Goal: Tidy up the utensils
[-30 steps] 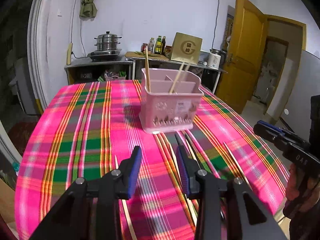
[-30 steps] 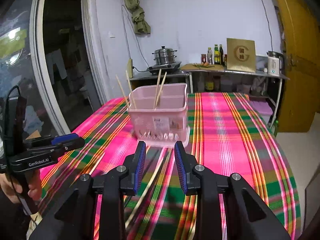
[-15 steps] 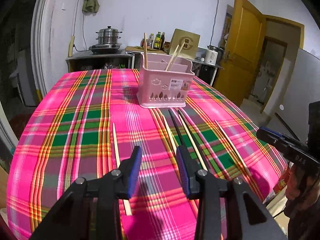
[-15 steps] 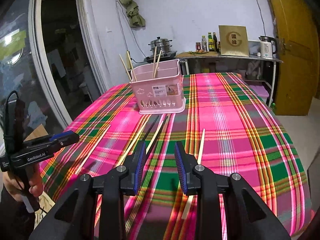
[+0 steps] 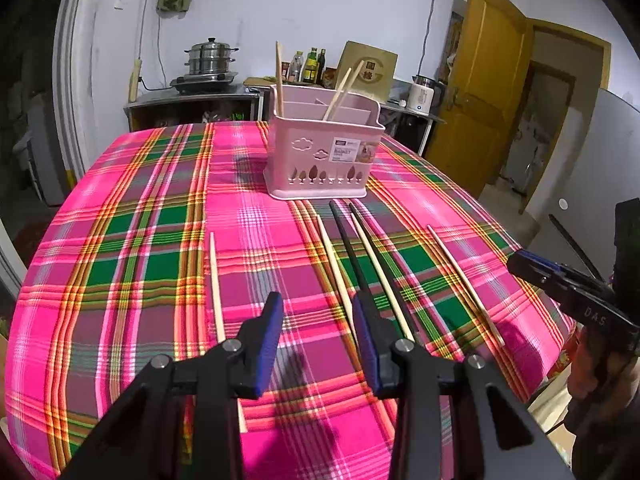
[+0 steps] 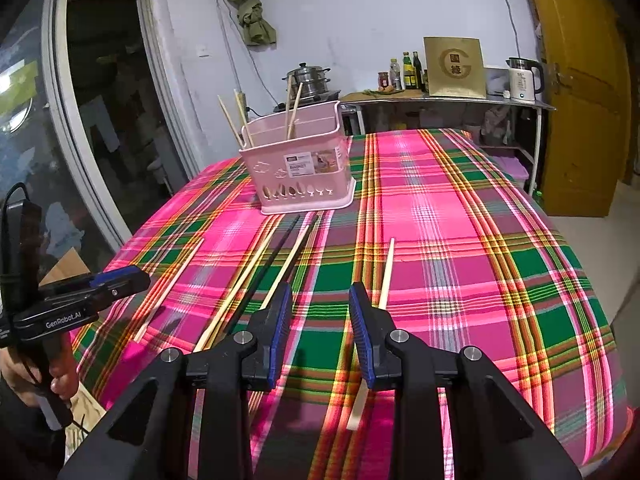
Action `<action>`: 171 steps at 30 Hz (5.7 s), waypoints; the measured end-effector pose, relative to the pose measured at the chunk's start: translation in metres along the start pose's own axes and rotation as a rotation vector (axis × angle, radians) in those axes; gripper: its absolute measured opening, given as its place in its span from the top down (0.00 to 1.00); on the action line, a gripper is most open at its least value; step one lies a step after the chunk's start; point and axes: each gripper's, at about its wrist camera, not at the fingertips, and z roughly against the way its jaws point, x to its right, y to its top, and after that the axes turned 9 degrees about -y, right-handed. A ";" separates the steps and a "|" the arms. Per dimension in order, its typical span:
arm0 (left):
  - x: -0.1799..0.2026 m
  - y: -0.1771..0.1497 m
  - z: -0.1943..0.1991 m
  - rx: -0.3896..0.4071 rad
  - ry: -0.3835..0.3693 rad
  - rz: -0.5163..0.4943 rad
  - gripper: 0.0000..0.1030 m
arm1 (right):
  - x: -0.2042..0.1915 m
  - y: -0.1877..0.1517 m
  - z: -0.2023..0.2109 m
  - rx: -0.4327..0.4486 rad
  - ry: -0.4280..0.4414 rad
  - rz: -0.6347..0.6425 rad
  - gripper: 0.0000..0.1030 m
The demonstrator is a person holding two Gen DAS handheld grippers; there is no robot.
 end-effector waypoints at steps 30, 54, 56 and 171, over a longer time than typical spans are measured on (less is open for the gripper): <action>-0.012 0.056 -0.120 -0.193 0.017 0.023 0.64 | -0.014 0.036 -0.073 -0.119 -0.046 0.002 0.71; -0.025 0.057 -0.128 -0.198 0.021 0.050 0.83 | -0.042 0.076 -0.186 -0.306 -0.052 0.032 0.78; -0.023 0.059 -0.127 -0.189 0.008 0.045 0.83 | -0.043 0.076 -0.190 -0.311 -0.053 0.031 0.78; 0.010 0.116 -0.210 -0.380 0.032 -0.135 0.77 | -0.015 0.151 -0.077 -0.003 0.043 0.044 0.96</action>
